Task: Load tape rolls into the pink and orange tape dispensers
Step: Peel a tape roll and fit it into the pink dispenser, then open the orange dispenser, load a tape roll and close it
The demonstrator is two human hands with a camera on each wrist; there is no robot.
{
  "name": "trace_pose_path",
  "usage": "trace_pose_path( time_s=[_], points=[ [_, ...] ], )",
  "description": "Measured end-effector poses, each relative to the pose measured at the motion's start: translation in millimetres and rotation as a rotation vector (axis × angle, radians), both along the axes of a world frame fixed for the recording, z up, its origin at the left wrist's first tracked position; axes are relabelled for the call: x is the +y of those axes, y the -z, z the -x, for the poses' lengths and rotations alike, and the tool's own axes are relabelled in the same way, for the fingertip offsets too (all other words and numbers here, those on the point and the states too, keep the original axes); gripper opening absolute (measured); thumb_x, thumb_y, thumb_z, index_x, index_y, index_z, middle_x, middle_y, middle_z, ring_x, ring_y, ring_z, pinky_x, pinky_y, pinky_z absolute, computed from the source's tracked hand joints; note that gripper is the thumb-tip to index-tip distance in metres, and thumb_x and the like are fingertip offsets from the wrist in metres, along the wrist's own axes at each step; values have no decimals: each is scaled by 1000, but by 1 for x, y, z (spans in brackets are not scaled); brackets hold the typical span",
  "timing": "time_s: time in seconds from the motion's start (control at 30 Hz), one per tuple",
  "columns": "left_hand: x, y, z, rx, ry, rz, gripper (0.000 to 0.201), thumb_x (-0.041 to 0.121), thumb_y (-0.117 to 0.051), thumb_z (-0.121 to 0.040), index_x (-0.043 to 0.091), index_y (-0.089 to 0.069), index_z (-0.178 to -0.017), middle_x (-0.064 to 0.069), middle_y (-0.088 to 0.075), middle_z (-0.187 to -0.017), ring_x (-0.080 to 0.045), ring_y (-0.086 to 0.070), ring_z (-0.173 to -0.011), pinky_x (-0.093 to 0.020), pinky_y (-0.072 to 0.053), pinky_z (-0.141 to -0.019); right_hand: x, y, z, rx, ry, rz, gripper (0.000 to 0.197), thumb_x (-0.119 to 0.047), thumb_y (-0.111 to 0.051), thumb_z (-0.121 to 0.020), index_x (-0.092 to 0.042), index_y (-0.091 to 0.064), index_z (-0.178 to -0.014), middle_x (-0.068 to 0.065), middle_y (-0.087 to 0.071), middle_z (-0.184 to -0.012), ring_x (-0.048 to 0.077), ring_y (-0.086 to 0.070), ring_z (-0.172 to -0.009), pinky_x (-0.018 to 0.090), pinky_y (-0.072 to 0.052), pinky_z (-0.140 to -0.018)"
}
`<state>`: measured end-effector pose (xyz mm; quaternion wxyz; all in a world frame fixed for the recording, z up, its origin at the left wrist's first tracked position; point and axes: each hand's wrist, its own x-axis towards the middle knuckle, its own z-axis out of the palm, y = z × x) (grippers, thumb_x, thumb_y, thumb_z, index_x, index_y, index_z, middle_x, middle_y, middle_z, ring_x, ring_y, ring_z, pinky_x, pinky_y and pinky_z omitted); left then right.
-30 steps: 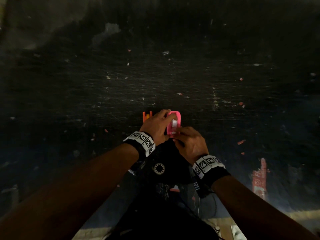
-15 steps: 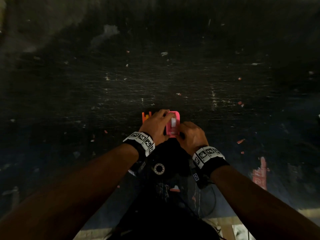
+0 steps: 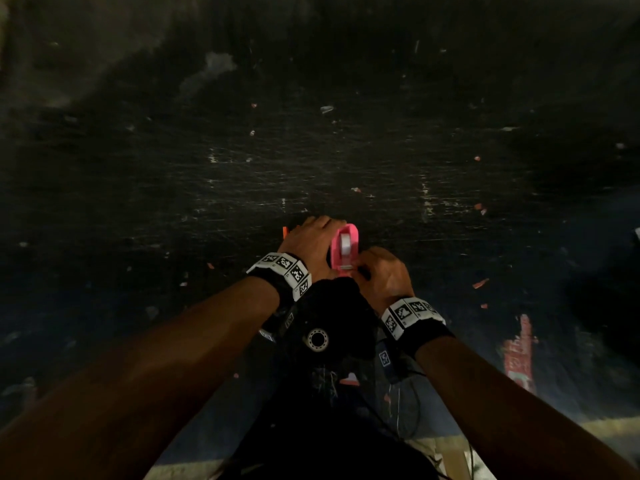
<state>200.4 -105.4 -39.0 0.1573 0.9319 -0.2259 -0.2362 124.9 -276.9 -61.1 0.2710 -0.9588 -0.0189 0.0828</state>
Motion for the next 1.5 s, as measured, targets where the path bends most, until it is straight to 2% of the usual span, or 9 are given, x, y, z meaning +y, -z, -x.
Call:
trace_pose_path(
  time_s=[0.33, 0.5, 0.67, 0.87, 0.97, 1.1, 1.2, 1.37, 1.5],
  points=[
    [41, -9, 3, -121, -49, -43, 114, 58, -87, -58, 30, -32, -153, -2, -36, -152, -27, -38, -138, -50, -41, -109, 0, 2, 1, -35, -15, -6, 18, -12, -75, -80, -14, -74, -97, 1, -61, -128, 22, -67, -102, 36, -59, -81],
    [76, -11, 9, -98, -106, -71, 119, 52, -90, -58, 28, -26, -156, -4, -31, -155, -28, -36, -141, -49, -41, -112, 0, 3, 2, -40, -12, 19, 18, -14, -77, -78, -18, -73, -95, -3, -60, -130, 22, -68, -99, 40, -60, -77],
    [84, 2, 13, 25, -131, -37, 116, 38, -92, -63, 27, -24, -156, -2, -30, -156, -26, -39, -140, -43, -41, -113, 1, 3, 2, -83, -13, 27, 19, -13, -78, -77, -19, -74, -94, -5, -62, -126, 22, -70, -92, 36, -59, -68],
    [81, 7, 12, 19, -161, 71, 108, 32, -93, -60, 24, -34, -150, -1, -38, -146, -24, -50, -129, -39, -46, -107, 3, 1, 0, -20, -3, 86, 19, -21, -76, -81, -24, -73, -100, -11, -56, -133, 16, -68, -100, 36, -59, -77],
    [83, 3, 15, 11, -175, 113, 108, 36, -92, -57, 25, -35, -148, 2, -38, -143, -20, -52, -123, -34, -48, -101, 3, -9, 0, 16, 19, 89, 22, -32, -79, -80, -27, -74, -101, -11, -56, -140, 15, -64, -113, 33, -56, -88],
    [88, -11, 28, -30, -219, 207, 106, 40, -91, -55, 32, -36, -145, 8, -37, -142, -10, -48, -121, -32, -47, -100, 7, -32, 0, -71, 114, -69, 29, -35, -81, -77, -25, -68, -100, -4, -64, -122, 11, -66, -101, 29, -57, -84],
    [88, -27, 43, -44, -227, 292, 104, 43, -91, -56, 34, -38, -145, 11, -37, -140, -4, -47, -118, -31, -50, -99, 22, -53, -2, 49, 168, -406, 39, -28, -81, -80, -24, -62, -114, -6, -69, -107, 6, -69, -89, 33, -62, -79],
    [85, -52, 69, 14, -212, 481, 103, 33, -93, -58, 30, -40, -146, 10, -37, -139, -8, -57, -117, -24, -55, -96, 38, -65, -2, 287, 8, -683, 75, -26, -84, -78, -37, -47, -142, -3, -68, -121, 12, -69, -104, 34, -58, -89],
    [84, -68, 83, 78, -244, 589, 104, 24, -95, -59, 31, -41, -147, 11, -36, -140, -10, -61, -112, -21, -59, -88, 41, -84, 5, 279, -61, -771, 72, -4, -82, -78, -21, -52, -142, -7, -65, -121, 9, -69, -103, 20, -57, -83]
  ],
)
